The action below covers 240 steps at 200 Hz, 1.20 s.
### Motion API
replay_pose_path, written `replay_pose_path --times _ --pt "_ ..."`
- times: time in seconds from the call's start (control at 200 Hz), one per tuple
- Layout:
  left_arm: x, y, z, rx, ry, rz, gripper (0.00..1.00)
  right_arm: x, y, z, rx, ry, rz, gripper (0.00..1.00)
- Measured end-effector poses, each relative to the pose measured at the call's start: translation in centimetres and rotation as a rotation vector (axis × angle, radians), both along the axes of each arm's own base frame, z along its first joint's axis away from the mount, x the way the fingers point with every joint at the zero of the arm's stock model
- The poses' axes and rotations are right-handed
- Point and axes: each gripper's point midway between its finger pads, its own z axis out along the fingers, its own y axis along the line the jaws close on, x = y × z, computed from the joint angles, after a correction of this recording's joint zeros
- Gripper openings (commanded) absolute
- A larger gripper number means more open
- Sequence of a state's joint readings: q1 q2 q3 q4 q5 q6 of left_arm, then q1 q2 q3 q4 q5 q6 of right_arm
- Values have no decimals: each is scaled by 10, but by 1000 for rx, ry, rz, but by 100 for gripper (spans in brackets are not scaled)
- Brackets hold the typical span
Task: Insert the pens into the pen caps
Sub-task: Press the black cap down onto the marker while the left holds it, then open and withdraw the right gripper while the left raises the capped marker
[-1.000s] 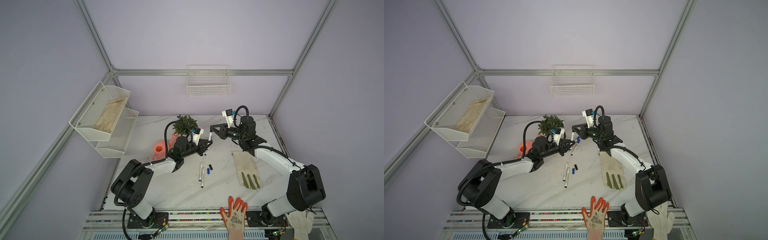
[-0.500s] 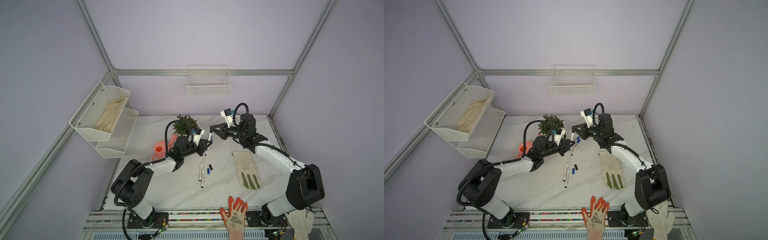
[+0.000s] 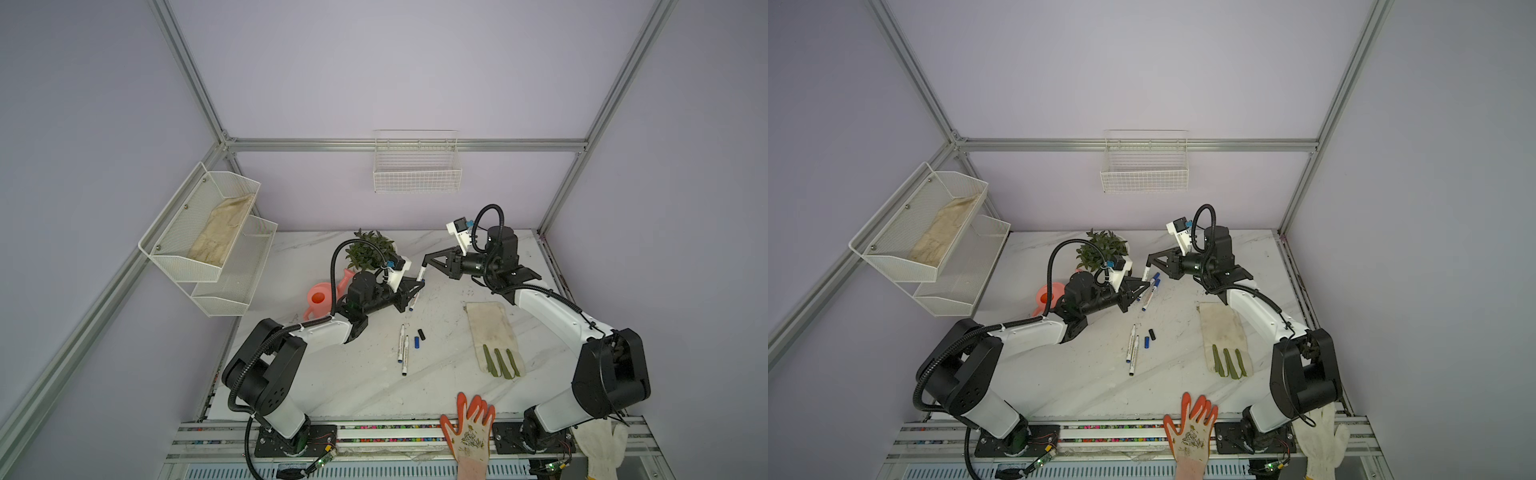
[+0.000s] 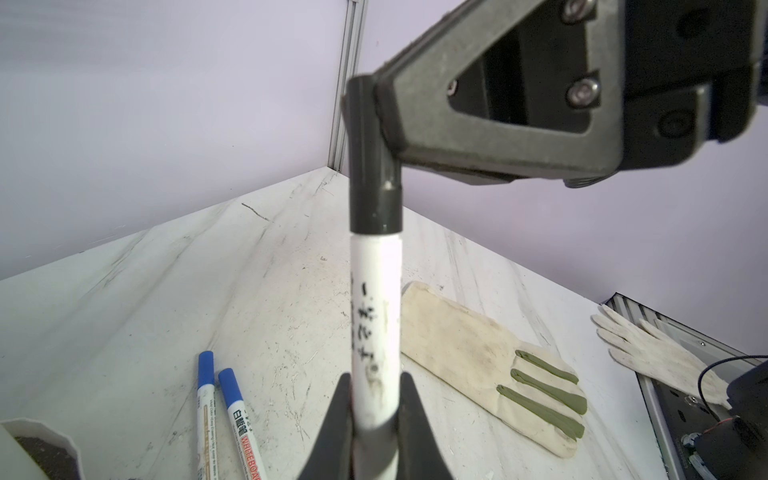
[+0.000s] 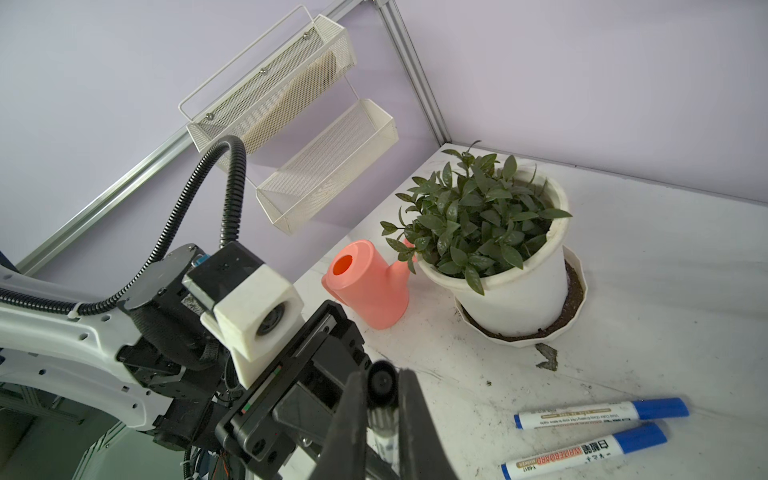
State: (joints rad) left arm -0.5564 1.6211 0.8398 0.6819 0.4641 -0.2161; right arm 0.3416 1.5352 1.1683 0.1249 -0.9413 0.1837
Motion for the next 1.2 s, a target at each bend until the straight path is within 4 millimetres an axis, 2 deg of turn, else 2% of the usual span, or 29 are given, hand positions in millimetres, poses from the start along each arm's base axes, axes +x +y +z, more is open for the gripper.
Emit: replay_pose_path --times 0.225,0.43,0.61,0.785,0.995,1.2 --pt "6 4 -7 17 26 41 0 6 11 -8 -70 -15 -17 0" --pt "18 19 -30 89 81 146 0 15 30 -30 -153 -33 -50 0" --pt "27 30 -46 223 31 234 0 21 31 -50 -155 18 -77 0" --pt "33 38 -48 271 -2 286 0 27 34 -58 -140 60 -87 0" --pt "28 30 -39 119 138 194 0 30 34 -53 -123 56 -95 0" --pt "32 8 -19 -142 348 14 0 43 29 -42 -106 11 -151 0"
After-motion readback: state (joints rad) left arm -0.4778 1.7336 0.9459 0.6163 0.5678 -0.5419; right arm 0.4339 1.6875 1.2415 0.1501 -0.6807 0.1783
